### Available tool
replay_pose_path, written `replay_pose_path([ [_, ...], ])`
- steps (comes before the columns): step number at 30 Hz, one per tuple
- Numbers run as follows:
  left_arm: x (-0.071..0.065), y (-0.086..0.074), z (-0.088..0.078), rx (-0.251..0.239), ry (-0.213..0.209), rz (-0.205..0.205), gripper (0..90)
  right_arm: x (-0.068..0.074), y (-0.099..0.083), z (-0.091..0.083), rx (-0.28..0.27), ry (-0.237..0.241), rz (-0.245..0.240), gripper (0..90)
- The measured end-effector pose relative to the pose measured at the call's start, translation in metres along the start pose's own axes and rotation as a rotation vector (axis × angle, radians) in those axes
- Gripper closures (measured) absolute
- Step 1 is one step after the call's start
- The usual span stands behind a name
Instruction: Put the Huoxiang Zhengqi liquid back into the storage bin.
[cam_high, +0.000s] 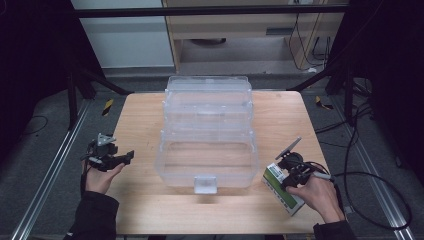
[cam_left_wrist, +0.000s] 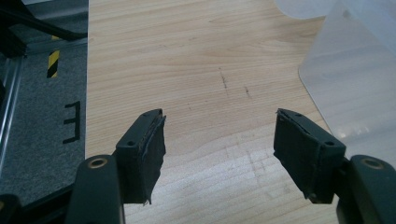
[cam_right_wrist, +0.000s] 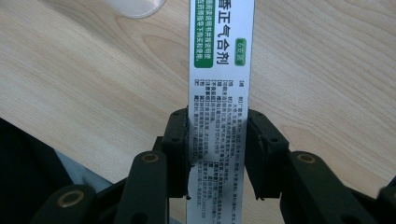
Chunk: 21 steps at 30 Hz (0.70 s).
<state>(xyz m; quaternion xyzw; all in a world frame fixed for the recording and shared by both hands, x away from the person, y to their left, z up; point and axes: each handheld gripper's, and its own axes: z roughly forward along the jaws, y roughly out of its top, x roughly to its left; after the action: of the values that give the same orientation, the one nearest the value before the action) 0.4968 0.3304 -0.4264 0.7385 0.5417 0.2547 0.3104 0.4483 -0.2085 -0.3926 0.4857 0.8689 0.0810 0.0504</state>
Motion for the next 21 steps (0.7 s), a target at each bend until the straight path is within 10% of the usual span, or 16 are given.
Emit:
replay_pose_path([
  [21,0.0,0.0,0.0,0.006,0.003,0.0,33.9,-0.013,-0.006,-0.044,-0.19,-0.01,0.06,64.1],
])
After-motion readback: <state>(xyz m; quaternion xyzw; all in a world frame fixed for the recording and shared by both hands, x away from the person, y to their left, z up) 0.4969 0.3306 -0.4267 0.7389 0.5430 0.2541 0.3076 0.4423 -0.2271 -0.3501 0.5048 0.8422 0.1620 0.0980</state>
